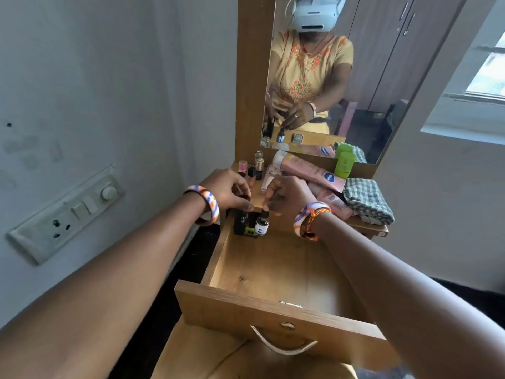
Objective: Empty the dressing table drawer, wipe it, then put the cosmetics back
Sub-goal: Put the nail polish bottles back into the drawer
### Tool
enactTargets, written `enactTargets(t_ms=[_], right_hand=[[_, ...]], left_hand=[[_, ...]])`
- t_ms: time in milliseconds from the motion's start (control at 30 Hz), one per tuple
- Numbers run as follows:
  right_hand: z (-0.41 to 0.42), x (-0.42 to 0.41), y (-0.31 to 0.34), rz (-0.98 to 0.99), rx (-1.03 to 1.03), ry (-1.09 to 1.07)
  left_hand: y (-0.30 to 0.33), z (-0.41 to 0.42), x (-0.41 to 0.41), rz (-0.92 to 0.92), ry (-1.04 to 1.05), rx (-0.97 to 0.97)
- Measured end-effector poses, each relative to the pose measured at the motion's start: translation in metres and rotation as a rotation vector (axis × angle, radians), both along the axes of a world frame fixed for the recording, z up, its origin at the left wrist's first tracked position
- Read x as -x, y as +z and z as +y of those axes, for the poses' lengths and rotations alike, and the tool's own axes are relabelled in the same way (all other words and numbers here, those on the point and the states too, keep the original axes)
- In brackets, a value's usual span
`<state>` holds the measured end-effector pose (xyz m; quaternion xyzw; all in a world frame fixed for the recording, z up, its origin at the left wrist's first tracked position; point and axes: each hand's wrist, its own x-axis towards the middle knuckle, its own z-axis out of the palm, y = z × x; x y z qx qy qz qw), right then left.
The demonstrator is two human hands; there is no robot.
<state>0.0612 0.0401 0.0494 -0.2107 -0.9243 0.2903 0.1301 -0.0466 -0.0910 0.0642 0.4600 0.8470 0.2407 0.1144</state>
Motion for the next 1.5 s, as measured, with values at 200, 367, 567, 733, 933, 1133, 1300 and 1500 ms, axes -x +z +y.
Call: enactTargets(t_ms=[200, 367, 567, 733, 933, 1133, 1300, 1500], right_hand=[[-0.008, 0.009, -0.036, -0.053, -0.033, -0.015], [-0.009, 0.016, -0.059, -0.110, 0.008, -0.052], [-0.012, 0.023, -0.080, -0.113, 0.036, -0.094], [-0.014, 0.032, -0.090, -0.116, 0.035, -0.087], [-0.015, 0.033, -0.093, -0.140, 0.023, -0.067], [-0.016, 0.034, -0.094, -0.140, 0.067, -0.054], [-0.019, 0.033, -0.091, -0.188, 0.068, 0.007], [-0.020, 0.028, -0.086, -0.199, 0.021, 0.008]], left_hand=[[-0.043, 0.005, 0.001, -0.010, 0.036, 0.086], [-0.075, 0.009, 0.007, 0.002, 0.110, 0.103], [-0.092, 0.008, 0.011, 0.033, 0.215, 0.029], [-0.104, 0.012, 0.013, 0.032, 0.226, 0.015], [-0.111, 0.015, 0.015, 0.036, 0.217, 0.013], [-0.111, 0.015, 0.016, 0.065, 0.185, 0.047], [-0.105, 0.013, 0.014, 0.076, 0.160, 0.087], [-0.098, 0.007, 0.009, 0.108, 0.124, 0.069]])
